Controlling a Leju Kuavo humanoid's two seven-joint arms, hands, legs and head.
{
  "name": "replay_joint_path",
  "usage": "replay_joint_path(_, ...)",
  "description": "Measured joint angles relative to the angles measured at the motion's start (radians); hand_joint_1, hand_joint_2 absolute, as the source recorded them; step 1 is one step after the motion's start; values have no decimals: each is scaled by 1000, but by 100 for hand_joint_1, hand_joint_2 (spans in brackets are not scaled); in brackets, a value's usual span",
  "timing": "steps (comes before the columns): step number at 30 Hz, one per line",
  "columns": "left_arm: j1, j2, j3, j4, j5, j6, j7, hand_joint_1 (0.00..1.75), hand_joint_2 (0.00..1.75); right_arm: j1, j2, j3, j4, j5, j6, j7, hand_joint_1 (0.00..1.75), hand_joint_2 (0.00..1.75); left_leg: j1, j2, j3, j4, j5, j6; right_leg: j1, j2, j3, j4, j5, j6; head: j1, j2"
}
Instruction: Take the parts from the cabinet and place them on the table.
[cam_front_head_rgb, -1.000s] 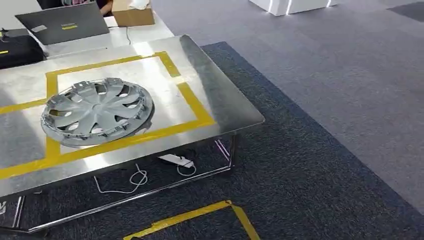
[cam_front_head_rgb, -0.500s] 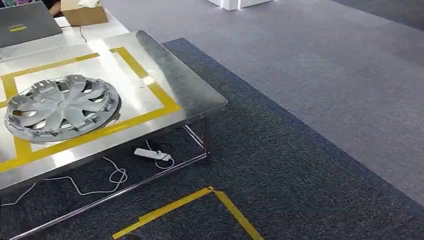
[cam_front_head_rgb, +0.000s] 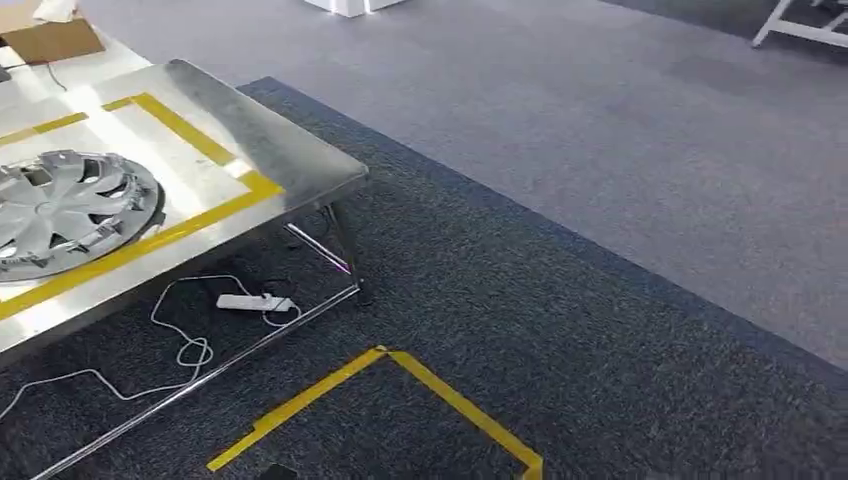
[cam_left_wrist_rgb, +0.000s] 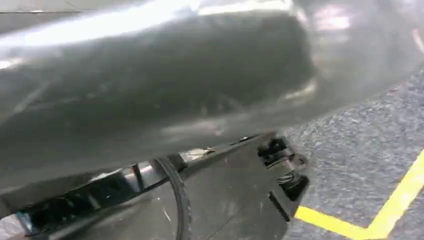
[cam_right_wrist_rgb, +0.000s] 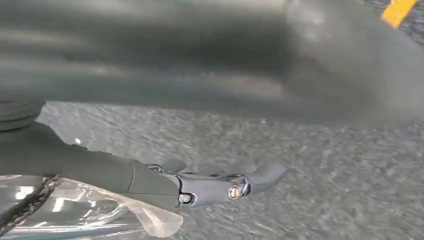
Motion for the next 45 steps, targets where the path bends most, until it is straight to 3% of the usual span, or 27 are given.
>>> replay_joint_path(1, 1, 0, -6, 0, -6, 0, 3, 0, 0, 11, 0, -1, 0, 6, 0, 0, 0, 0, 3, 6, -1, 3, 4, -8, 0, 8, -5, -1, 10, -16, 1, 0)
replay_joint_path(2, 3, 1, -10, 0, -10, 0, 4, 0, 0, 19, 1, -1, 0, 12, -1, -2, 0, 0, 10, -46, -4, 13, -26, -23, -1, 11, -12, -1, 19, -26, -1, 0)
replay_joint_path(4, 13, 1, -20, 0, -10, 1, -20, 0, 0, 22, 10, -2, 0, 25, -16, -4, 0, 0, 11, -116, -27, 113, -140, -28, 2, 32, -31, 0, 36, -37, -1, 0)
replay_joint_path(6, 18, 2, -24, 0, -10, 9, -47, 0, 0, 21, 22, -3, 0, 42, -30, 18, 0, 0, 10, -131, -58, 254, -211, -24, 11, 60, -53, 2, 54, -44, -1, 0)
replay_joint_path(8, 16, 1, -31, 0, -10, 18, -61, 0, 0, 28, 33, -2, 2, 51, -42, 46, 0, 0, 6, -134, -35, 265, -187, -13, 19, 86, -69, 9, 64, -46, -1, 0)
replay_joint_path(10, 15, -1, -38, 0, -11, 25, -60, 0, 0, 31, 40, -2, 2, 58, -52, 70, 0, 0, -1, -147, 55, 116, -107, 6, 24, 113, -74, 18, 69, -47, -1, 0)
replay_joint_path(11, 14, -1, -42, 0, -14, 31, -50, 0, 0, 32, 44, -3, 3, 61, -53, 80, 0, 0, -5, -178, 99, 35, -76, 21, 26, 125, -76, 23, 71, -46, -1, 0)
replay_joint_path(12, 15, 3, -46, 5, -16, 40, -32, 0, 0, 33, 52, -3, 6, 67, -50, 82, 0, 0, -2, -217, 114, 13, -93, 37, 26, 132, -95, 27, 75, -42, 10, 0)
replay_joint_path(14, 19, 0, -53, 6, -10, 52, 0, 0, 0, 28, 53, -4, 6, 76, -39, 74, 0, 0, -7, -208, 113, -4, -82, 30, 14, 159, -101, 27, 87, -26, 2, 0)
replay_joint_path(16, 18, -1, -56, 7, -5, 55, 21, 0, 0, 33, 57, -4, 7, 83, -24, 56, 0, 0, -7, -186, 117, -26, -71, 38, 14, 179, -106, 20, 97, -13, 0, 0)
replay_joint_path(17, 13, -2, -60, 7, -6, 54, 30, 0, 0, 34, 57, -4, 8, 87, -18, 47, 0, 0, 3, -166, 136, -74, -74, 38, 15, 161, -120, 26, 82, -17, 1, 0)
replay_joint_path(19, 11, -3, -67, 7, -7, 51, 35, 0, 0, 27, 57, -4, 8, 96, -11, 37, 0, 0, 5, -148, 131, -79, -65, 42, 13, 93, -177, 131, 21, -2, 9, 0)
replay_joint_path(22, 17, -4, -79, 7, -10, 50, 34, 0, 0, 24, 56, -3, 8, 102, -13, 37, 0, 0, 6, -101, 125, -75, -66, 40, 0, 75, -272, 324, -36, 23, 8, 0)
replay_joint_path(24, 14, -4, -83, 7, -10, 44, 34, 0, 0, 28, 56, -4, 8, 105, -13, 37, 0, 0, 9, -81, 122, -67, -69, 34, -8, 66, -232, 252, 24, 34, 8, 0)
replay_joint_path(26, 11, -6, -90, 7, -13, 42, 35, 0, 0, 27, 54, -5, 7, 106, -15, 38, 0, 0, 14, -61, 119, -46, -79, 17, -15, 25, -129, 67, 104, 44, 8, 0)
replay_joint_path(27, 10, -4, -93, 7, -13, 43, 37, 0, 0, 22, 55, -5, 8, 107, -14, 39, 0, 0, 5, -54, 116, -36, -85, 7, -4, -13, -123, 45, 72, 39, 12, 0)
replay_joint_path(29, 8, -4, -95, 7, -13, 43, 37, 0, 0, 20, 56, -5, 8, 107, -14, 38, 0, 0, 2, -40, 112, -25, -91, -4, -9, 12, -124, 49, 86, 1, 3, 0)
replay_joint_path(31, 8, -3, -95, 7, -10, 42, 38, 0, 0, 24, 56, -6, 8, 107, -15, 37, 0, 0, 7, -25, 116, -25, -89, -10, -6, 29, -140, 52, 90, -12, 4, 0)
replay_joint_path(32, 8, -3, -95, 7, -10, 41, 38, 0, 0, 24, 56, -6, 8, 107, -15, 37, 0, 0, 11, -30, 113, -20, -97, -16, -8, 37, -130, 49, 96, -22, 4, 0)
replay_joint_path(34, 8, -3, -96, 7, -10, 40, 38, 0, 0, 23, 56, -6, 8, 106, -16, 37, 0, 0, 15, -107, 76, 77, -182, -21, -5, 54, -143, 50, 106, -36, 1, 0)
replay_joint_path(37, 11, -2, -97, 7, -8, 40, 39, 0, 0, 23, 56, -7, 8, 107, -16, 37, 0, 0, 14, -132, -14, 297, -271, -16, 5, 91, -159, 51, 116, -47, 1, 0)
replay_joint_path(38, 13, -2, -98, 7, -8, 40, 40, 0, 0, 24, 56, -7, 8, 107, -16, 37, 0, 0, 14, -133, -11, 293, -254, -12, 8, 105, -160, 51, 118, -47, 2, 0)
replay_joint_path(40, 12, -2, -101, 7, -8, 40, 40, 0, 0, 26, 56, -7, 8, 107, -16, 37, 0, 0, 12, -144, 47, 168, -167, 3, 12, 133, -160, 52, 122, -45, 2, 0)
replay_joint_path(41, 12, -2, -101, 7, -8, 40, 41, 0, 0, 25, 56, -7, 8, 107, -16, 37, 0, 0, 10, -163, 88, 78, -121, 12, 13, 146, -159, 52, 124, -44, 2, 0)
replay_joint_path(42, 12, -2, -102, 7, -8, 40, 41, 0, 0, 24, 56, -7, 8, 107, -16, 37, 0, 0, 7, -212, 114, 11, -101, 22, 11, 156, -162, 52, 126, -42, 2, 0)
replay_joint_path(43, 12, 0, -102, 8, -8, 40, 41, 0, 0, 21, 57, -7, 8, 107, -16, 37, 0, 0, 10, -225, 118, -5, -104, 25, 17, 169, -168, 56, 129, -36, 4, 0)
replay_joint_path(45, 9, 0, -103, 8, -8, 40, 41, 0, 0, 22, 57, -7, 8, 107, -16, 37, 0, 0, 6, -209, 115, -11, -108, 21, 8, 189, -182, 53, 141, -19, 2, 0)
